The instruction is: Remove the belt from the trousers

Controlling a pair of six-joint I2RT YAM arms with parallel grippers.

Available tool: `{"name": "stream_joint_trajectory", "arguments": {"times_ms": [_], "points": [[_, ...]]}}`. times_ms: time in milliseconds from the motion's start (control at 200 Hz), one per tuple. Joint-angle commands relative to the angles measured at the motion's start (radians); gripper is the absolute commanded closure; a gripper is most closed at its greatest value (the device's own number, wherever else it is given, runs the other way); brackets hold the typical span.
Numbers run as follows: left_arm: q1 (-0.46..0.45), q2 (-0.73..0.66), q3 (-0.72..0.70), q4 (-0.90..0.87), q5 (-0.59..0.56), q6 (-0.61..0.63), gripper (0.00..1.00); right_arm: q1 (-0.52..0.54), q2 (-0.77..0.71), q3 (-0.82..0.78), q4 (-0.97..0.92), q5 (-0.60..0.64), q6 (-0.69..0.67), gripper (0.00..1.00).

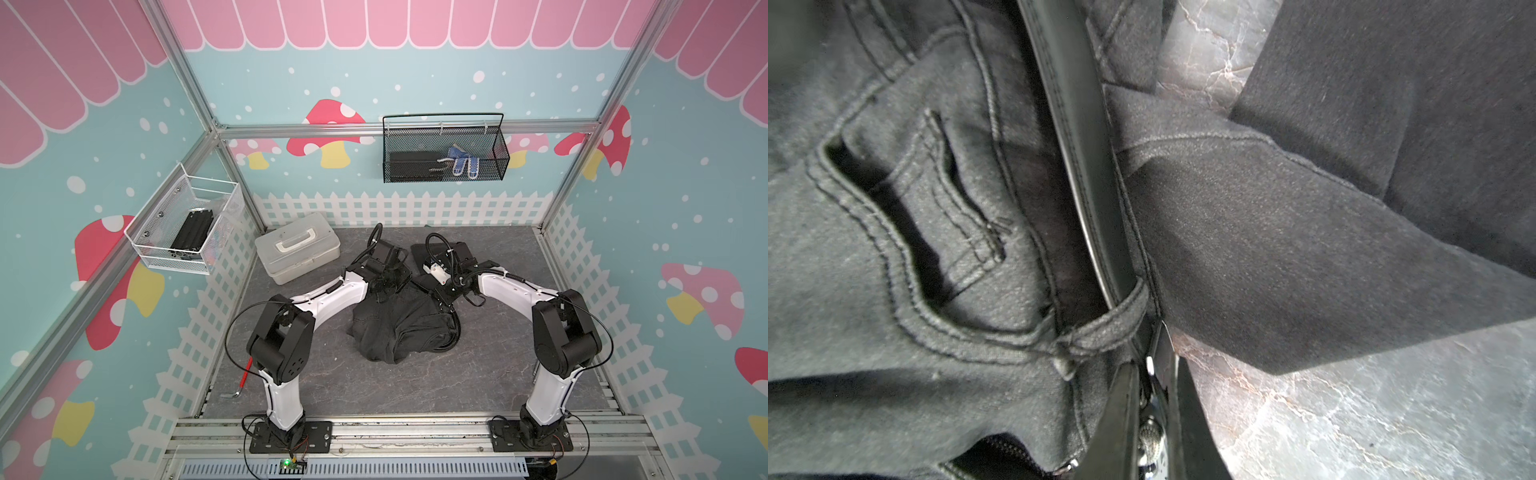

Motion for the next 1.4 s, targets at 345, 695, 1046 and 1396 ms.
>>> {"name": "stream_joint_trajectory", "arguments": {"times_ms": [345, 695, 1046, 1396], "points": [[-0.007, 0.147, 0.123, -0.045, 0.029, -0.024, 0.69, 0.001, 0.022, -0.005, -0.024, -0.015, 0.008, 0.91], [-0.004, 0.228, 0.181, -0.068, 0.076, -0.019, 1.0, 0.001, 0.005, 0.002, -0.023, -0.014, 0.017, 0.91], [0.0, 0.228, 0.161, -0.068, 0.093, -0.007, 1.0, 0.001, -0.008, -0.01, -0.022, 0.005, 0.017, 0.72], [0.01, 0.211, 0.146, -0.068, 0.099, 0.01, 1.0, 0.0, -0.011, -0.008, -0.045, 0.055, -0.008, 0.73]]}}
